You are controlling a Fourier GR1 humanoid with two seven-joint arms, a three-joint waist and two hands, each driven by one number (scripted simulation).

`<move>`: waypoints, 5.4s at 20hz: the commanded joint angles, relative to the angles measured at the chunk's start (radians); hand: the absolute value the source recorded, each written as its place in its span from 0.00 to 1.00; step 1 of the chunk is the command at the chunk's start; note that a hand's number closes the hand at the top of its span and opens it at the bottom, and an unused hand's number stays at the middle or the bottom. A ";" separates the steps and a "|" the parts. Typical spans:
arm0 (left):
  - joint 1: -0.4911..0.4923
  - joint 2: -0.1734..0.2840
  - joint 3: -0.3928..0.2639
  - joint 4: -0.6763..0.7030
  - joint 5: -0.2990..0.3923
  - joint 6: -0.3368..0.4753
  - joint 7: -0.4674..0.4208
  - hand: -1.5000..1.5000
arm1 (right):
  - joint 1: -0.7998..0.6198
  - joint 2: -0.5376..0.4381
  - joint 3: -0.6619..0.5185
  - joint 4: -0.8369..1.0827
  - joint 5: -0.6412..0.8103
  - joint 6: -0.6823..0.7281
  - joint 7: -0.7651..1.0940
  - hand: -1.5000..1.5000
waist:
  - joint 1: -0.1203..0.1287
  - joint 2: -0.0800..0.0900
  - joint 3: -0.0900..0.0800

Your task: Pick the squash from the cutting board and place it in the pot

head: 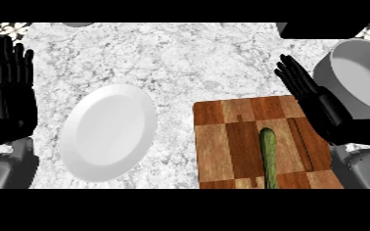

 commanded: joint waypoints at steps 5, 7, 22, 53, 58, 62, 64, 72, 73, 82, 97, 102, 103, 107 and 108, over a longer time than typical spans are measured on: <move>-0.034 -0.004 -0.072 0.024 0.005 -0.073 0.069 0.50 | -0.132 -0.121 -0.115 0.036 -0.269 0.528 -0.112 1.00 | 0.009 0.028 0.011; -0.005 -0.016 -0.090 0.031 0.018 -0.082 0.085 0.50 | -0.227 -0.334 -0.158 -0.018 0.107 0.384 -0.127 1.00 | -0.028 -0.002 -0.004; -0.119 -0.009 -0.054 0.148 0.056 -0.175 0.146 0.50 | -0.021 -0.400 -0.086 0.297 0.571 0.423 -0.909 0.00 | -0.006 0.015 0.006; -0.042 -0.088 0.041 0.082 -0.029 -0.288 0.170 0.50 | 0.077 -0.156 0.015 -0.036 1.024 0.436 -0.505 0.00 | -0.002 0.010 0.005; -0.065 -0.120 0.060 0.071 -0.062 -0.279 0.207 0.50 | 0.142 -0.125 -0.029 -0.109 1.096 0.454 -0.469 0.00 | -0.006 0.009 0.005; -0.023 -0.124 0.070 0.038 -0.067 -0.286 0.191 0.50 | 0.197 -0.086 0.000 -0.106 1.198 0.379 -0.430 0.00 | -0.006 0.008 0.005; -0.086 -0.160 0.053 0.099 -0.114 -0.261 0.200 0.50 | 0.193 -0.046 -0.007 -0.072 1.232 0.383 -0.448 0.00 | -0.008 0.010 0.005; -0.059 -0.209 0.040 0.030 -0.145 -0.252 0.223 0.50 | 0.161 0.078 0.033 0.054 1.347 0.346 -0.493 0.00 | -0.003 0.009 0.006; -0.091 -0.183 0.070 0.075 -0.133 -0.278 0.232 0.50 | 0.160 0.112 0.041 0.065 1.363 0.320 -0.491 0.00 | -0.004 0.010 0.005; -0.046 -0.196 0.100 0.127 -0.143 -0.322 0.127 0.50 | 0.175 0.166 0.139 0.038 1.450 0.286 -0.579 1.00 | -0.008 0.010 0.005; -0.106 -0.190 0.127 0.117 -0.149 -0.328 0.206 0.50 | 0.315 0.144 -0.005 -0.175 1.464 0.175 -0.582 1.00 | -0.019 0.008 0.005; -0.087 -0.195 0.110 0.090 -0.158 -0.329 0.194 0.50 | 0.154 0.338 -0.236 -0.009 1.469 0.158 -0.152 1.00 | 0.009 0.020 0.004; -0.090 -0.194 0.117 0.102 -0.147 -0.339 0.189 0.50 | 0.141 0.364 -0.270 -0.008 1.477 0.138 -0.080 1.00 | 0.000 0.027 0.000; -0.087 -0.193 0.114 0.096 -0.153 -0.335 0.186 0.50 | 0.076 0.418 -0.407 0.020 1.536 0.054 0.174 1.00 | 0.005 0.031 -0.005; -0.094 -0.194 0.109 0.094 -0.155 -0.334 0.193 0.50 | 0.051 0.446 -0.435 0.025 1.552 0.023 0.243 1.00 | 0.009 0.030 -0.002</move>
